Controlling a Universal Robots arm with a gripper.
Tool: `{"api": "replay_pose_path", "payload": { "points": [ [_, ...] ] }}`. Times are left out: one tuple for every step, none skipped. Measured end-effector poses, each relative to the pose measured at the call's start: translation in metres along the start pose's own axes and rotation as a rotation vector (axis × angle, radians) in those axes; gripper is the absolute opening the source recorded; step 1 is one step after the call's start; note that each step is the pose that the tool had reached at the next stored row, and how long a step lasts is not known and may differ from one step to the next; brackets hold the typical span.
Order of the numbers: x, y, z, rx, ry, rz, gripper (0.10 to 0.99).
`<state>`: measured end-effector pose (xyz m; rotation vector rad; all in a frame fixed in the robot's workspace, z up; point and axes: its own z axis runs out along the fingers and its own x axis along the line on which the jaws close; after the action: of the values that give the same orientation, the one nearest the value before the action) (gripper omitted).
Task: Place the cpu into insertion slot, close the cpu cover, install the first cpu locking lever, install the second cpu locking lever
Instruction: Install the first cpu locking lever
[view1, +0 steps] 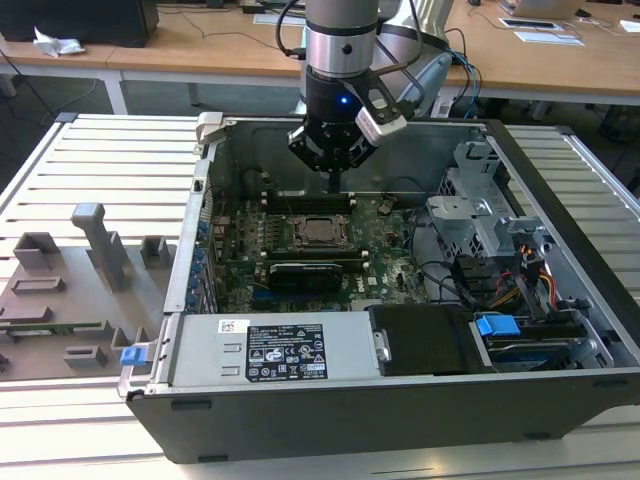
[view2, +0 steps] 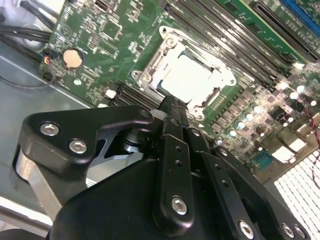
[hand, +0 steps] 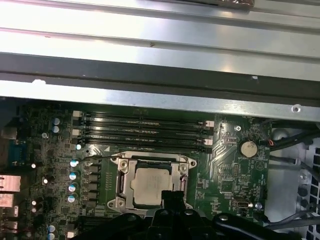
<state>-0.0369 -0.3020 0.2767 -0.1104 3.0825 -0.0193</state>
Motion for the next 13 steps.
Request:
{"api": "replay_pose_path", "payload": {
  "points": [
    [0.003,0.0003,-0.0001,0.0,-0.0001,0.0,0.106],
    [0.0055,0.0004,-0.0002,0.0,-0.0001,0.0,0.106],
    [0.0089,0.0007,-0.0004,0.0,-0.0001,0.0,0.106],
    [0.0117,0.0009,-0.0006,0.0,-0.0001,0.0,0.106],
    [0.0152,0.0011,-0.0008,0.0,-0.0001,0.0,0.106],
    [0.0179,0.0013,-0.0009,0.0,-0.0001,0.0,0.106],
    [0.0206,0.0015,-0.0011,0.0,-0.0002,0.0,0.106],
    [0.0229,0.0017,-0.0012,0.0,-0.0001,0.0,0.106],
    [0.0248,0.0018,-0.0013,0.0,-0.0002,0.0,0.106],
    [0.0258,0.0019,-0.0014,0.0,-0.0002,0.0,0.106],
    [0.0268,0.002,-0.0014,0.0,-0.0001,0.0,0.106],
    [0.0273,0.002,-0.0015,0.0,0.0,0.0,0.106],
    [0.0273,0.002,-0.0015,0.0,0.0,0.0,0.106]
  ]
}}
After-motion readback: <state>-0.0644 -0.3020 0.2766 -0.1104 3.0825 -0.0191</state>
